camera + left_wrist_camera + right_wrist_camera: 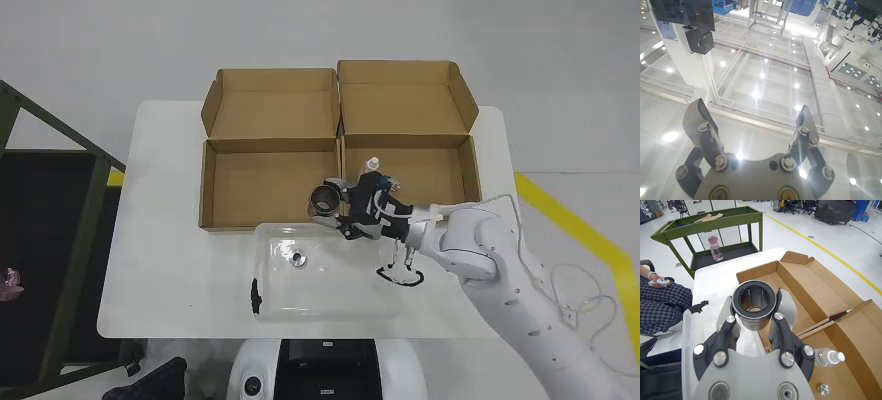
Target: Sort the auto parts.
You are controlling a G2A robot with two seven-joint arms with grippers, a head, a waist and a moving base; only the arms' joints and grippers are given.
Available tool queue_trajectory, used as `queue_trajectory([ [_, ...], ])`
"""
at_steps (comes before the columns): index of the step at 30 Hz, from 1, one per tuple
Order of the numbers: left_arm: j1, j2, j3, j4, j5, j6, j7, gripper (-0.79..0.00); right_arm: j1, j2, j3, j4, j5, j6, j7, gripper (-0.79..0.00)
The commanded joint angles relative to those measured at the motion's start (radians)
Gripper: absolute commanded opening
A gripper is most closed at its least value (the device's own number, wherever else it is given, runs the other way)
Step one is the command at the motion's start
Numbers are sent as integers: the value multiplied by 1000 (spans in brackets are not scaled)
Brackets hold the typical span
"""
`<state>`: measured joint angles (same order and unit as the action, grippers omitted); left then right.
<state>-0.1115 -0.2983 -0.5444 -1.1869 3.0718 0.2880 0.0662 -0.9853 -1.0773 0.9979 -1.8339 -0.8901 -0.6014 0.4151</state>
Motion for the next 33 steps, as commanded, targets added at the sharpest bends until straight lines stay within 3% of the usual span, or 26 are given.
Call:
queue_trajectory([
  [1,0,0,0,0,0,0,0,0,20,-7,-22,20,-11,22,1,-785],
  [13,0,0,0,0,0,0,0,0,132,-59,-154,157,-89,171,49,-785],
  [27,0,0,0,0,0,0,0,0,228,-119,-261,300,-125,258,128,-785],
  [30,0,0,0,0,0,0,0,0,242,-130,-278,322,-129,269,155,-739],
  [33,0,0,0,0,0,0,0,0,259,-141,-294,344,-125,270,188,-631],
])
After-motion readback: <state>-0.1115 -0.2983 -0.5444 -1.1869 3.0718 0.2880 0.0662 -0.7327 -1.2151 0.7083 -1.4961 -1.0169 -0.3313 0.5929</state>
